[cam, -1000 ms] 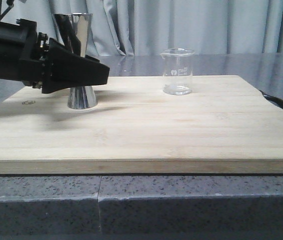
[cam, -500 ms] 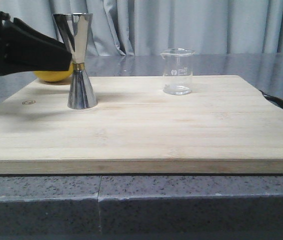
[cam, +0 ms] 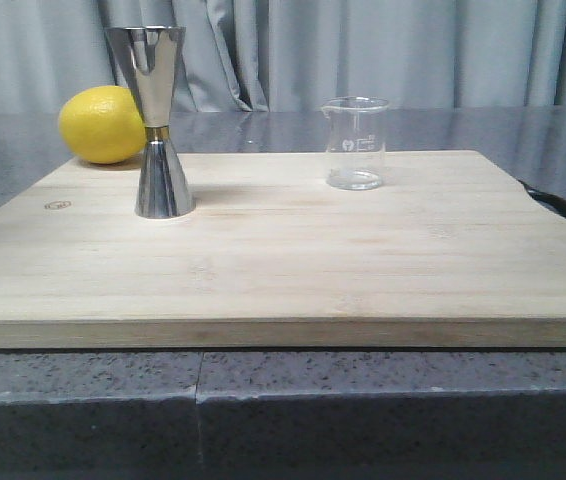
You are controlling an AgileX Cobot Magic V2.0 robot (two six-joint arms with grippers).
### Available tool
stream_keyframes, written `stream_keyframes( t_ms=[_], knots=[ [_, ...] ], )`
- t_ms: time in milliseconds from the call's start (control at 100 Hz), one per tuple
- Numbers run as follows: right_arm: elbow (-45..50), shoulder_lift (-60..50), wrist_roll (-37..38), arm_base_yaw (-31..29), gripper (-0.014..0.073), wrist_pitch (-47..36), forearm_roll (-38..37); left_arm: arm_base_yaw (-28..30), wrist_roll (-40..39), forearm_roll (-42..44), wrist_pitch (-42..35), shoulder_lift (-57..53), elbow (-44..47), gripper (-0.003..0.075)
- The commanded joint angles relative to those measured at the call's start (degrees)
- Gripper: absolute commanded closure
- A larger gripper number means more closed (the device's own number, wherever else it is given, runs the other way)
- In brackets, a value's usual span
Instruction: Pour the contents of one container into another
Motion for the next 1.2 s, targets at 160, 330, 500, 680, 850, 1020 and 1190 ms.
stream_keyframes(
  t_ms=[160,330,500,680,850,1020,1190],
  knots=[
    [-1.39,-2.95,-9.87,-4.99,-0.0011,6.73,10.59,11.48,-2.15,-20.79,1.37,-14.2,-1.47,0.0249],
    [-1.39,-7.57,-13.85,-13.43,-0.0011,12.71,15.15,13.51,-5.28,-29.03,-8.12,-14.87,-2.84,0.0257],
    [-1.39,-13.19,-13.85,-23.77,-0.0011,21.06,15.98,9.14,-6.76,-29.03,-13.85,-14.98,-5.66,0.0285],
    [-1.39,-16.81,-13.85,-28.9,-0.0011,23.97,15.98,-1.41,-8.63,-28.91,-25.31,-16.09,-8.31,0.0321],
    [-1.39,-18.98,-13.85,-29.01,-0.0011,28.05,15.98,-6.94,-7.84,-20.65,-39.57,-22.17,-7.91,0.0365],
    [-1.39,-22.34,-13.85,-28.9,-0.0011,32.15,15.98,-7.33,-8.12,-20.16,-48.38,-33.39,-4.28,0.0436],
    [-1.39,-28.61,-13.44,-26.75,-0.0011,33.31,15.98,-7.33,-8.12,-20.45,-50.21,-44.39,1.55,0.0461]
  ],
)
